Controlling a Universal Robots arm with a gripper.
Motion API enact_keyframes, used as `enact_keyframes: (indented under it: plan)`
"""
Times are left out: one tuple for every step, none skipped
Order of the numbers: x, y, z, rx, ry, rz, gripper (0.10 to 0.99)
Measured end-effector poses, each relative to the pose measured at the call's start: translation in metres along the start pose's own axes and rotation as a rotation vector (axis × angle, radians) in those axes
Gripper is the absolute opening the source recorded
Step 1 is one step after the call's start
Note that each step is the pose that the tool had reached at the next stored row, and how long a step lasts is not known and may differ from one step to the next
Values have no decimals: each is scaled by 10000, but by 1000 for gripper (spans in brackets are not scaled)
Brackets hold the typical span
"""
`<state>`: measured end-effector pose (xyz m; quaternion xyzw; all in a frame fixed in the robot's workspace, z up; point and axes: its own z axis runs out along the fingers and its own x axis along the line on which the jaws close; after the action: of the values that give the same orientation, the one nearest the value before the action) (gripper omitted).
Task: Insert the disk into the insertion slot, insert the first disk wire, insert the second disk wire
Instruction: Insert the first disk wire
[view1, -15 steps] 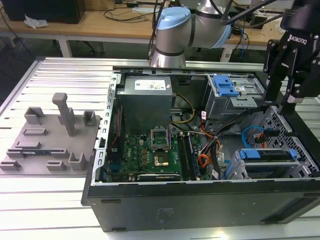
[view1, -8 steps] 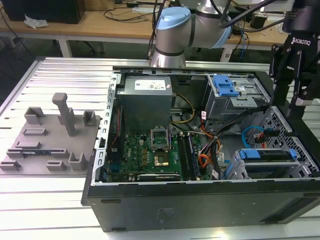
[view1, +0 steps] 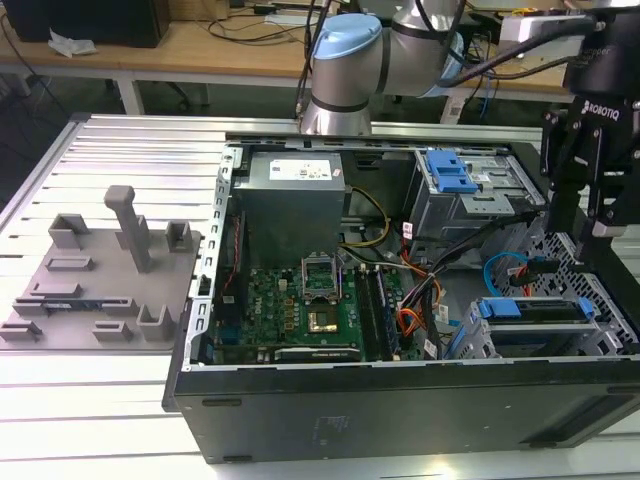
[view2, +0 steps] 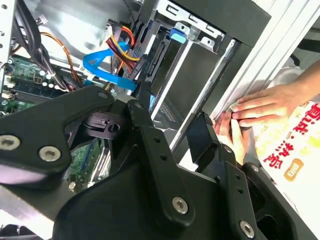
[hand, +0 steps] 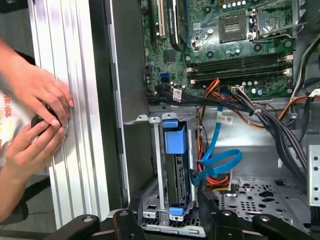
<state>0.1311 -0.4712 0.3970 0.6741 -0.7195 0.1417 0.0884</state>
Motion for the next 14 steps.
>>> enact_keyframes:
  plan:
    - [-7,-10,18,1,1,1,565]
    - [-16,-33,38,1,11,0,565]
    - [-26,-57,52,1,21,1,565]
    - [-43,-99,71,1,33,0,565]
    - [-56,-125,81,2,36,-1,565]
    - [-72,-147,88,3,38,-2,565]
    - [-99,-167,95,3,40,-2,565]
    - [-123,-173,100,3,46,-2,565]
    - [-165,-171,103,4,65,-3,565]
    - [-194,-168,106,3,71,2,565]
    - [-229,-166,122,-5,70,27,565]
    - [-237,-164,144,-65,84,200,565]
    - [-242,-163,158,-119,100,360,565]
    - [-248,-161,175,-180,116,539,565]
